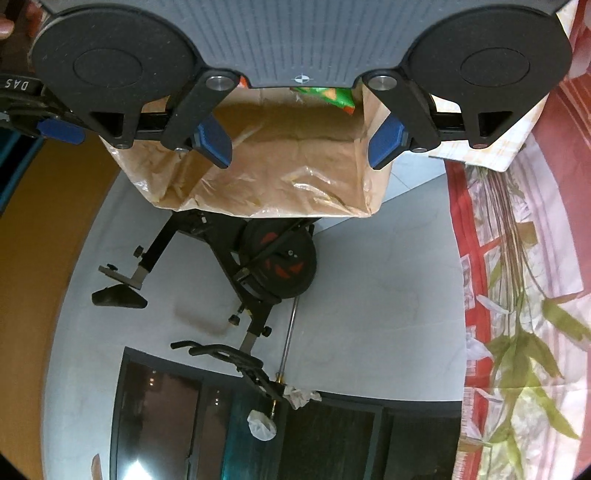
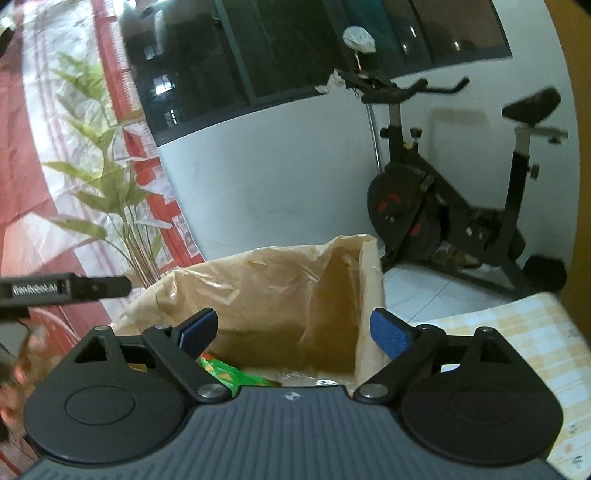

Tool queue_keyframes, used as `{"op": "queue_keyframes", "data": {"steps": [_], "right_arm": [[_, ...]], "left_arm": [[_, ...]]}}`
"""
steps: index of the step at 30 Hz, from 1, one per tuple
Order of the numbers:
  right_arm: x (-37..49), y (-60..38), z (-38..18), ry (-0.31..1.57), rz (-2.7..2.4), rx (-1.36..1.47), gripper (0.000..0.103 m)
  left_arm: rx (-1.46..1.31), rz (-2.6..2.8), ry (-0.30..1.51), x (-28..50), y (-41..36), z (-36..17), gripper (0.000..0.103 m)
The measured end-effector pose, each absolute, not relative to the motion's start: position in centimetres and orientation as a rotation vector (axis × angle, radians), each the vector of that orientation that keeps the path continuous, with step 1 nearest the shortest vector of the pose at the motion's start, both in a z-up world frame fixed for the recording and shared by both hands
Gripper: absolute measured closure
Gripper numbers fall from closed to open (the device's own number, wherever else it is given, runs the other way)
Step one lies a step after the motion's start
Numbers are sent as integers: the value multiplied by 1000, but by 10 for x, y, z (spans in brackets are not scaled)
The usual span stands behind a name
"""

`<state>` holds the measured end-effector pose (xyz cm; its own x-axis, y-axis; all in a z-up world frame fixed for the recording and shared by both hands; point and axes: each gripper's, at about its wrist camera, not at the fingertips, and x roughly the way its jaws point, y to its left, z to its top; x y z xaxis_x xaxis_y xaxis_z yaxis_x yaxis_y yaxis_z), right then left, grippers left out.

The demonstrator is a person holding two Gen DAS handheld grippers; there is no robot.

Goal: Organize snacks
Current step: 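Lower both bags into the paper bag and open both tools, then grasp the cucumber chip bag with the left tool while the right tool grasps the yellow bag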

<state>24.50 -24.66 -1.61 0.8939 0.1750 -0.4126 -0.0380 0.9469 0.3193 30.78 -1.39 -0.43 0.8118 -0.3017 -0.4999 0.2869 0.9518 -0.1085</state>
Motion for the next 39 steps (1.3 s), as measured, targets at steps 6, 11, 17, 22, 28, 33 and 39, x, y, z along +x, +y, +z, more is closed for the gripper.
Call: {"op": "queue_keyframes", "data": {"steps": [6,11,17,22,28,33,39], "right_arm": [[217,-243,-14,422,96,282,11],[197,-237,-15,394,80,252,11],[177,-228,-23,389,71,213,11],[167,-222,-38,427,72,200,11],[162,-212,-62,482,85,202,11],[159,-199,-86,559,113,189,11],[152,-195,-100,595,108,175,11]], "left_arm": [[-43,-322,549,282,5,-3,20],[-60,-312,558,265,24,-5,20],[-88,-279,562,247,43,-15,20],[-127,-238,581,234,60,-25,20],[-155,-208,618,223,72,-44,18],[-148,-250,658,221,60,-67,17],[-136,-258,758,249,50,-113,15]]}}
